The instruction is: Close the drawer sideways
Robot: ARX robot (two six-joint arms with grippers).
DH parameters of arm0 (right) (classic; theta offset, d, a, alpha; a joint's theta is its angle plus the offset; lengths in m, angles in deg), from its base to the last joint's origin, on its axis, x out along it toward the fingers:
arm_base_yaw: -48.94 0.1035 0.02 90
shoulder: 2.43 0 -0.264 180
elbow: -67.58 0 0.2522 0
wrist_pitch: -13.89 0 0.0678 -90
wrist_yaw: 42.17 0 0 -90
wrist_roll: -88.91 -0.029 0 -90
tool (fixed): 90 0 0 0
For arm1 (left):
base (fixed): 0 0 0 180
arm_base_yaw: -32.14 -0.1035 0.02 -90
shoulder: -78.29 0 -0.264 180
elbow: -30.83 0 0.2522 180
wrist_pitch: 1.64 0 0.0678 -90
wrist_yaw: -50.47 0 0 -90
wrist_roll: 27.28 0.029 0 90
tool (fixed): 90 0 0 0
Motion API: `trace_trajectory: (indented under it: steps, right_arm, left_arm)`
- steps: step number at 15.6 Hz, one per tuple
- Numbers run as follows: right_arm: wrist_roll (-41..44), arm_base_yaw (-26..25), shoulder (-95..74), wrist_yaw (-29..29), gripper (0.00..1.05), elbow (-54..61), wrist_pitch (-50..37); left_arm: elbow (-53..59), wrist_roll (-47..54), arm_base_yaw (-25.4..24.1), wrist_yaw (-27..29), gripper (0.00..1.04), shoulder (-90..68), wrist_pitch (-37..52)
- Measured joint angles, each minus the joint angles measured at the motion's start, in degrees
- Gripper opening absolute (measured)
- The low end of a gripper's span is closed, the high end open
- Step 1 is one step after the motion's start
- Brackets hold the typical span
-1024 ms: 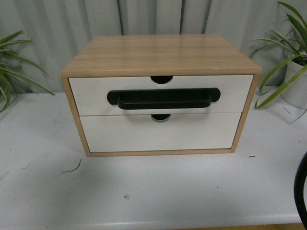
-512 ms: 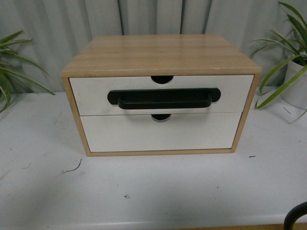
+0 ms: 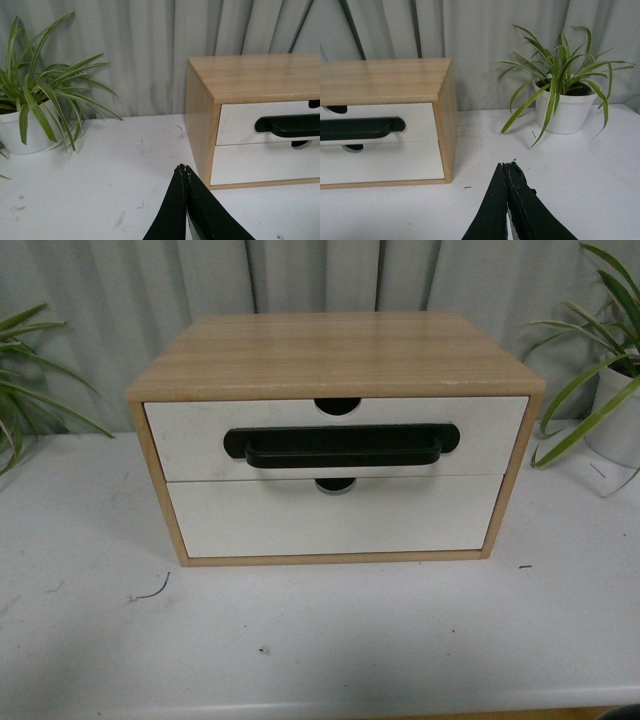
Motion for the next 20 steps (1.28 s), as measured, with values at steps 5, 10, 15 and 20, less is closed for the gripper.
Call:
trace_trajectory:
  steps: [5, 10, 15, 20]
  right_arm:
    - [0.1, 0.0, 5.2, 0.0, 0.02, 1.7, 3.0]
    - [0.1, 0.0, 14.0, 0.0, 0.02, 1.7, 12.0]
    - [0.1, 0.0, 14.1, 0.0, 0.02, 1.7, 12.0]
    - [0.2, 0.0, 14.1, 0.0, 0.13, 1.7, 12.0]
  left_arm:
    - [1.4, 0.0, 0.0, 0.0, 0.02, 5.5, -3.8]
    - [1.4, 0.0, 0.0, 0.0, 0.02, 17.2, -14.9]
    - [1.4, 0.0, 0.0, 0.0, 0.02, 17.2, -16.0]
    - [1.4, 0.0, 0.0, 0.0, 0.24, 17.2, -16.0]
